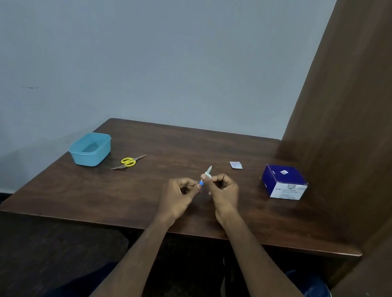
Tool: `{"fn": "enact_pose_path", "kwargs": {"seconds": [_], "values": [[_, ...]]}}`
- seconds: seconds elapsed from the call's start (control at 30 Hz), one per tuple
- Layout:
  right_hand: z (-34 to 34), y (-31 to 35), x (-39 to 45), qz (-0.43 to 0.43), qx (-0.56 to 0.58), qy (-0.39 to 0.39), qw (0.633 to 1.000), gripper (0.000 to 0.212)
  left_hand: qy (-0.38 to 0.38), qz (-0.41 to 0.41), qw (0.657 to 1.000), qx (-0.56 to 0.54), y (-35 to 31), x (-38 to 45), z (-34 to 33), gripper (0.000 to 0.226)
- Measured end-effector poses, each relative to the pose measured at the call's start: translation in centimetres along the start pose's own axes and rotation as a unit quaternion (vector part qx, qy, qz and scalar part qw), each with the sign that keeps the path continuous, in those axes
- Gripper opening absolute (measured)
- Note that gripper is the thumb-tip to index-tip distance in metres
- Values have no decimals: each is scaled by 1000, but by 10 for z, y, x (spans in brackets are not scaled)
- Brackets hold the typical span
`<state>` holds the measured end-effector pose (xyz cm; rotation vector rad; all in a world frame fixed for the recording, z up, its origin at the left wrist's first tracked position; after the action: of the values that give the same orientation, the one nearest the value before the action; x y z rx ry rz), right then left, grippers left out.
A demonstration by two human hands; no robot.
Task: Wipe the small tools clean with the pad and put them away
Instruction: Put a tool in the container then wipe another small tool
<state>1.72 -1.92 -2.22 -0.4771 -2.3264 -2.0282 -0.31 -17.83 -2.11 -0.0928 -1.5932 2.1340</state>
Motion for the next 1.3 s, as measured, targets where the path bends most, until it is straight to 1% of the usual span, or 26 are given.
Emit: {"fn": "enact_pose_path", "kwargs": {"seconds": [0.1, 0.23, 0.3, 0.4, 0.57, 0.7, 0.77, 0.87, 1.0, 1.1, 1.2, 1.3], "values": [[2, -4, 0, 2, -3, 3, 1000, 29, -6, -1, 1000, -4, 1, 0, 0, 7], [8, -3, 0, 19, 39, -50, 998, 26, -43, 4, 998, -40, 4, 1, 4, 7], [12, -4, -1, 31, 61, -62, 996, 19, -62, 9, 997, -48, 5, 4, 7, 6], [11, -10, 4, 33, 69, -37, 996, 10, -64, 22, 997, -36, 6, 14, 6, 7], [11, -16, 43, -28, 73, 35, 996, 8, -72, 41, 995, 49, 6, 46, 14, 9], [24, -14, 102, -27, 60, 20, 998, 8, -66, 59, 993, 77, 14, 94, 23, 8], [27, -19, 129, -27, 49, 25, 998, 9, -55, 53, 992, 100, 18, 121, 25, 6], [28, -25, 155, -4, -13, 30, 999, 2, -43, 15, 993, 113, 24, 159, 25, 7], [35, -23, 174, 59, -109, 26, 992, 11, -48, -1, 989, 139, 40, 192, 25, 8], [45, -16, 180, 114, -190, 31, 975, 16, -40, -13, 989, 143, 45, 199, 20, 9], [48, -16, 181, 135, -232, 35, 963, 11, -23, -3, 988, 152, 45, 197, 15, 11], [46, -12, 180, 188, -295, 33, 936, 11, -8, -20, 989, 145, 42, 198, 12, 10]]}}
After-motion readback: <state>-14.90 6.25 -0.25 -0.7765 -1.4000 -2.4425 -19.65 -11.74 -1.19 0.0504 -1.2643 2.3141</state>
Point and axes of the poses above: each hand's wrist, its own x-axis towards the middle knuckle, its own z-axis out of the back of the hand, y = z × x, the point moved 5 cm from there along x, towards the middle knuckle, and after that the axes turned 15 degrees about y, right-handed, at the moved point
